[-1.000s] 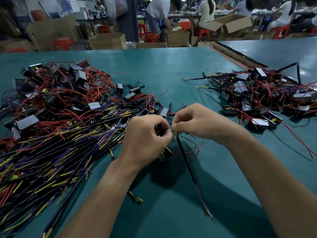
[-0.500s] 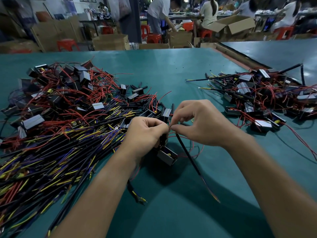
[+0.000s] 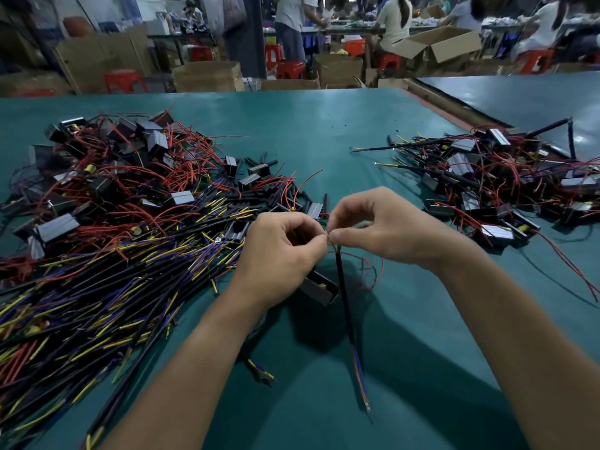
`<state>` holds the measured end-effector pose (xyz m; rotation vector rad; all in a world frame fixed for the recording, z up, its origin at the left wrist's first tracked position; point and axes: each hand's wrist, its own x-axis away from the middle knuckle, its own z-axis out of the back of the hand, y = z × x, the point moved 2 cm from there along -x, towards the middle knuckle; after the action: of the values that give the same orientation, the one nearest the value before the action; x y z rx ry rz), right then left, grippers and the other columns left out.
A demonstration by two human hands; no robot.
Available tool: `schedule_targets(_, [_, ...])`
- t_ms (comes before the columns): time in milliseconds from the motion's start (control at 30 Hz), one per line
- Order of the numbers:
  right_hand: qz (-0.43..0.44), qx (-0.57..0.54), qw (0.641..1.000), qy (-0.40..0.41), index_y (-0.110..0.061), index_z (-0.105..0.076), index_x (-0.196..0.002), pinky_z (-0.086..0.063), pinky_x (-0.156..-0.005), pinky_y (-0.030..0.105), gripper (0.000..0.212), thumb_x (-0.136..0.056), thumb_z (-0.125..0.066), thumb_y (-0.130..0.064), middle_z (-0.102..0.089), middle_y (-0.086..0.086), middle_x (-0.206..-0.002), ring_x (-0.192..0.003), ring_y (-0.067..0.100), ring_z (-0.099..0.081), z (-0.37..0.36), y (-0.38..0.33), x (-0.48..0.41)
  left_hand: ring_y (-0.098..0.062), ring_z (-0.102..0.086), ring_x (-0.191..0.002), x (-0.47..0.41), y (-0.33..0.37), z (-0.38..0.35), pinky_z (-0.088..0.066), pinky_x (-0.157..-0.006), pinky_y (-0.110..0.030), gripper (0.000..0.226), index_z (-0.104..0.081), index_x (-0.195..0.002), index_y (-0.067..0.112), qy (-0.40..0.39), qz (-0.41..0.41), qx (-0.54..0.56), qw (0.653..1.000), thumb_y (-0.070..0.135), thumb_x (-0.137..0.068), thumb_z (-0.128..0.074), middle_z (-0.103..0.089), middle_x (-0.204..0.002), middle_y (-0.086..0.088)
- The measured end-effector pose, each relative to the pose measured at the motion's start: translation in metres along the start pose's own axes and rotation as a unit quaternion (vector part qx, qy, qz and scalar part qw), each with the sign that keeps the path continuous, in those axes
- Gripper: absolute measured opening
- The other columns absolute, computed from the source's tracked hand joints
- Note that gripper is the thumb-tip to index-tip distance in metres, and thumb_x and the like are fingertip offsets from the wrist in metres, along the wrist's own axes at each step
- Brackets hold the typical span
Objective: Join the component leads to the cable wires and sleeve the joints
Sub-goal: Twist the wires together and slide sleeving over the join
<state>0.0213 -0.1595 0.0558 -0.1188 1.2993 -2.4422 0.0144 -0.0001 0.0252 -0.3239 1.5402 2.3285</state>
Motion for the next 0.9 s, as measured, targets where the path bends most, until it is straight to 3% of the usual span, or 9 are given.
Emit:
schedule_targets(100, [0.091,0.063,0.993,0.047,-0.011,-0.074,-0.076,-0.056,-0.078,0.031,0.010,-0.079,-0.076,-0.002,-0.072,-0.003,-0.077,-0.073,0.009,-0.068,0.000,-0.003,0.002,-0.007,-0.041,-0.041,-0.002,-0.003,-0.001,-0.032,-0.043,-0.017,0.023,-0.069,-0.063,0.011,-0.012,0.099,0.089,0.991,-0.003,-0.081,-0.066,-0.054,-0.049,0.002])
schedule_targets(233, [0.127,0.123,0.981,0.080,-0.019,-0.079,-0.076,-0.053,-0.080,0.036,0.009,-0.075,-0.081,-0.011,-0.071,-0.007,-0.081,-0.079,0.010,-0.067,-0.001,-0.003,0.002,-0.012,-0.038,-0.041,-0.002,-0.006,0.001,-0.031,-0.045,-0.020,0.019,-0.073,-0.068,0.008,-0.023,0.169,0.135,0.976,0.000,-0.083,-0.065,-0.054,-0.062,-0.013])
schedule_targets(400, [0.106,0.154,0.979,0.082,-0.022,-0.078,-0.076,-0.051,-0.079,0.032,0.005,-0.079,-0.079,-0.018,-0.072,-0.008,-0.080,-0.080,0.008,-0.067,-0.002,-0.001,0.001,-0.011,-0.038,-0.043,-0.002,-0.007,0.001,-0.032,-0.044,-0.019,0.023,-0.073,-0.064,0.010,-0.021,0.186,0.157,0.970,0.001,-0.083,-0.066,-0.053,-0.063,-0.013])
schedule_targets(500, [0.079,0.163,0.980,0.077,-0.021,-0.076,-0.075,-0.047,-0.071,0.020,0.008,-0.083,-0.075,-0.020,-0.072,-0.008,-0.077,-0.079,0.007,-0.065,-0.001,0.000,0.000,-0.012,-0.040,-0.043,-0.002,-0.007,0.001,-0.033,-0.043,-0.018,0.025,-0.073,-0.062,0.012,-0.014,0.171,0.149,0.974,0.000,-0.082,-0.067,-0.056,-0.059,-0.009])
schedule_targets(667, [0.016,0.126,0.991,0.041,-0.014,-0.073,-0.070,-0.049,-0.068,0.035,0.013,-0.083,-0.070,-0.015,-0.070,0.004,-0.070,-0.066,0.016,-0.060,-0.006,0.000,-0.002,-0.009,-0.045,-0.044,0.000,-0.005,-0.002,-0.036,-0.046,-0.020,0.021,-0.071,-0.062,0.011,-0.011,0.093,0.087,0.992,0.000,-0.079,-0.069,-0.058,-0.051,0.002])
schedule_targets(767, [-0.079,0.018,0.996,0.036,-0.012,-0.072,-0.063,-0.043,-0.063,0.028,0.016,-0.078,-0.071,-0.008,-0.062,0.004,-0.063,-0.062,0.008,-0.050,-0.006,0.004,-0.005,-0.008,-0.053,-0.048,0.004,0.000,-0.002,-0.041,-0.050,-0.019,0.011,-0.071,-0.068,0.014,-0.006,-0.032,-0.043,0.999,0.008,-0.077,-0.070,-0.063,-0.055,0.008])
schedule_targets(833, [-0.135,-0.029,0.990,0.038,-0.009,-0.070,-0.064,-0.039,-0.065,0.027,0.012,-0.076,-0.069,-0.006,-0.058,0.006,-0.067,-0.067,0.011,-0.049,-0.007,0.007,-0.007,-0.002,-0.051,-0.052,0.005,0.004,0.000,-0.040,-0.053,-0.016,0.008,-0.072,-0.072,0.015,-0.001,-0.127,-0.130,0.983,0.008,-0.076,-0.071,-0.062,-0.062,0.013])
schedule_targets(900, [-0.163,-0.046,0.985,0.023,-0.009,-0.068,-0.068,-0.036,-0.063,0.027,0.010,-0.076,-0.064,-0.005,-0.056,0.008,-0.071,-0.068,0.012,-0.047,-0.009,0.007,-0.006,-0.004,-0.052,-0.056,0.006,0.006,0.000,-0.042,-0.056,-0.018,0.007,-0.072,-0.075,0.014,-0.004,-0.169,-0.167,0.971,0.007,-0.076,-0.072,-0.064,-0.069,0.010])
